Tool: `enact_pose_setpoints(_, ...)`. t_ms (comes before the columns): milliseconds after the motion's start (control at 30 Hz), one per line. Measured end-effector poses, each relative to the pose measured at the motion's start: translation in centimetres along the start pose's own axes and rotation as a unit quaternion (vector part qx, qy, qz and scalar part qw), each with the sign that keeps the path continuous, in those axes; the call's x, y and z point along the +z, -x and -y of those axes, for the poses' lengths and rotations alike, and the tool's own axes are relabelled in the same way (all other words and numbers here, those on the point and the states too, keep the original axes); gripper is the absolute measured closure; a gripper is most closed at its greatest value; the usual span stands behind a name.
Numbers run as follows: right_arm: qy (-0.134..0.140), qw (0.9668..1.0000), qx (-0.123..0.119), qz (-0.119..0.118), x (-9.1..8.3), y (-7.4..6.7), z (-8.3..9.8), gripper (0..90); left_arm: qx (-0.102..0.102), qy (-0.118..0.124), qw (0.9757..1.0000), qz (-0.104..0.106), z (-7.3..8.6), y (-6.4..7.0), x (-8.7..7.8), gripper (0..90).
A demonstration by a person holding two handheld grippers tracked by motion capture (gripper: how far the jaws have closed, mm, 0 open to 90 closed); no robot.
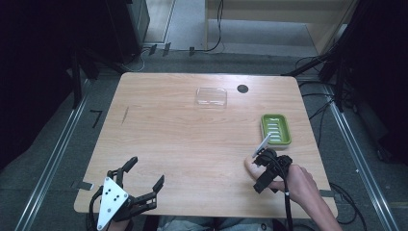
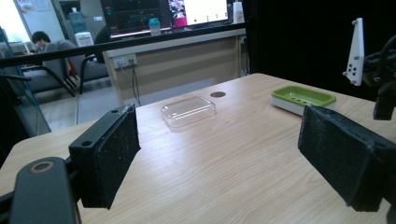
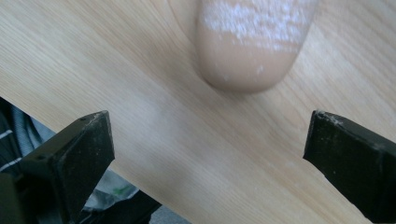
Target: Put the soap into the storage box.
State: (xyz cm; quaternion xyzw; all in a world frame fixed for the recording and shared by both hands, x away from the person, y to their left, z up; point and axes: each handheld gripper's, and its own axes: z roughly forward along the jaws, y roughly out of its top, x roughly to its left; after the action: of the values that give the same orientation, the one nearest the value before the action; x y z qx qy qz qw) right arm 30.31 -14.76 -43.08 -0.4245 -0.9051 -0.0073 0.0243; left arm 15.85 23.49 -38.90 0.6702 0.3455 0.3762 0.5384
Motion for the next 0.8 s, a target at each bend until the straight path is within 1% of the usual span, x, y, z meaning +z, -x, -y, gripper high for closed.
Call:
enact_pose_setpoints(133,-0.001,1.0,-0.002,-0.001,-0.1,-0.2,-0.8,1.6,0.0,0.0,1.0,0.0,0.0,0.0,0.0,13.4)
enact_pose_setpoints(233,-0.001,1.0,-0.002,0.0,-0.1,-0.1,-1.2,1.4,0.0,-0.001,1.0,-0.001,0.0,-0.1,-0.1,13.3)
enact_pose_setpoints(367,0.005,1.0,-0.003,-0.001,-0.3,0.0,-1.6,1.3,-0.001,-0.001,1.0,-0.002,0.0,-0.1,-0.1,13.4)
enact_pose_setpoints(567,0.005,1.0,0.002,-0.002,-0.4,0.5,-2.1,1.3,-0.003,0.0,1.0,-0.002,0.0,-0.1,-0.1,13.4)
enact_pose_setpoints(800,0.005,0.9999,0.007,-0.008,-0.1,1.1,-2.5,1.3,-0.001,0.0,1.0,-0.002,0.0,-0.1,-0.1,13.4)
